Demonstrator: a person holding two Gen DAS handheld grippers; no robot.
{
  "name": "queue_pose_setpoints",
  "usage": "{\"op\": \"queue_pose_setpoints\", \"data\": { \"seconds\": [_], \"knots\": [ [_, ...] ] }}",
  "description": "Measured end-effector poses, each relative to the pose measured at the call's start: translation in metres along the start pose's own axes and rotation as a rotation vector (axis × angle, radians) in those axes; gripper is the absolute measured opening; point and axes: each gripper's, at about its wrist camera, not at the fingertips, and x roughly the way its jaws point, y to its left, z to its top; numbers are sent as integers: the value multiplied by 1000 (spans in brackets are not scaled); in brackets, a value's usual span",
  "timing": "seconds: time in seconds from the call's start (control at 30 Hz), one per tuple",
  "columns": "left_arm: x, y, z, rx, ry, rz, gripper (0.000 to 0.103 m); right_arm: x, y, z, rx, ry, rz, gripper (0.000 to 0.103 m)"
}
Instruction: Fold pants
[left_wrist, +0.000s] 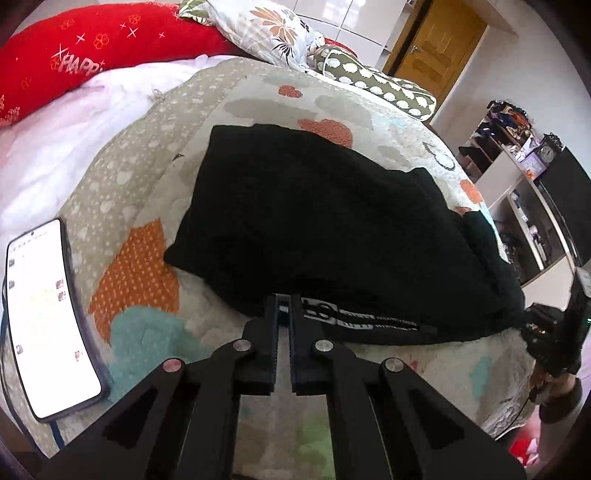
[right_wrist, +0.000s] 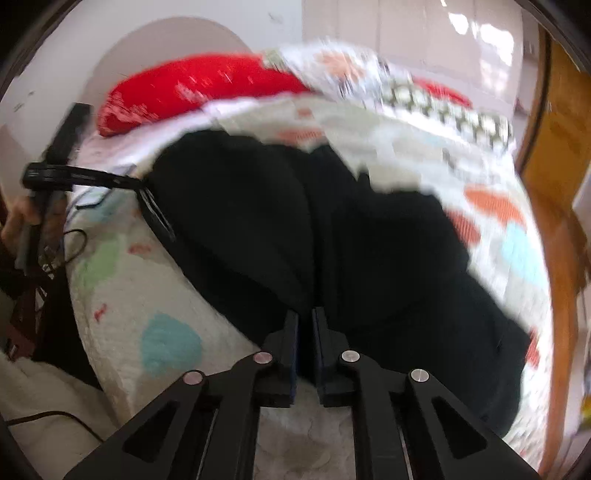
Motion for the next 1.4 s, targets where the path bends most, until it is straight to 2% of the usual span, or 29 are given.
{"op": "queue_pose_setpoints", "data": {
  "seconds": [0.03,0.07,0.1,0.13,0.17,0.2,0.27,0.33,0.43,0.47,0.5,0.53,0.57,0.63,0.73,0.8,0.87,0.9,0.97,1.0,1.1,1.17,1.2,1.27,1.33,1.4],
  "knots": [
    [-5,-2,-1,7,-12,-5,6,-2,-1,1,17,7,11,12],
    [-11,-6,0,20,-30,-2,17,-11,-2,4,35,-11,33,19],
    [-15,-11,1,35,-50,10,26,-20,-3,8,46,-38,57,32],
    [-19,-15,4,50,-74,21,48,-29,-3,12,55,-72,72,41],
    [-22,-20,6,60,-98,27,60,-38,-4,21,63,-118,60,58],
    [-25,-26,11,72,-127,17,60,-41,-5,28,64,-149,36,66],
    [-22,-34,17,85,-129,-9,60,-34,-5,45,69,-169,-41,65],
    [-12,-44,22,100,-119,-10,60,-11,-10,65,101,-161,-125,65],
    [5,-55,24,115,-91,2,60,31,-21,85,161,-120,-133,60],
    [10,-58,23,114,-77,-6,60,53,-29,90,195,-79,-131,49],
    [13,-60,22,110,-68,-17,60,66,-34,91,211,-49,-127,18],
    [14,-61,21,110,-62,-19,60,74,-41,91,225,-26,-135,7],
    [13,-60,20,114,-58,-15,60,74,-47,88,249,-25,-129,8],
    [10,-59,16,137,-58,4,60,42,-60,78,310,-94,-70,8],
    [4,-49,10,127,-55,22,60,-41,-80,47,360,-231,-101,8],
    [4,-38,8,83,-52,19,62,-77,-97,21,428,-263,-108,8],
    [5,-29,8,36,-51,8,63,-92,-116,-8,487,-233,-151,10],
    [6,-24,8,3,-50,0,63,-89,-125,-23,509,-179,-192,14],
    [6,-18,9,-34,-47,5,63,-74,-142,-54,581,-46,-288,15],
    [5,-14,9,-50,-47,14,63,-71,-146,-63,605,-19,-313,15],
    [-5,-5,10,-74,-69,32,68,-85,-145,-72,634,-69,-323,21],
    [-11,4,12,-108,-96,39,73,-93,-131,-59,585,-134,-256,27],
    [-14,10,13,-134,-112,37,74,-89,-113,-43,522,-160,-188,33],
    [-15,25,16,-209,-129,38,79,-76,-82,-23,418,-164,-85,41],
    [-12,35,19,-262,-121,42,80,-48,-39,3,270,-144,34,41],
    [-6,40,20,-284,-105,45,80,-19,-1,24,132,-122,86,41]
  ]
}}
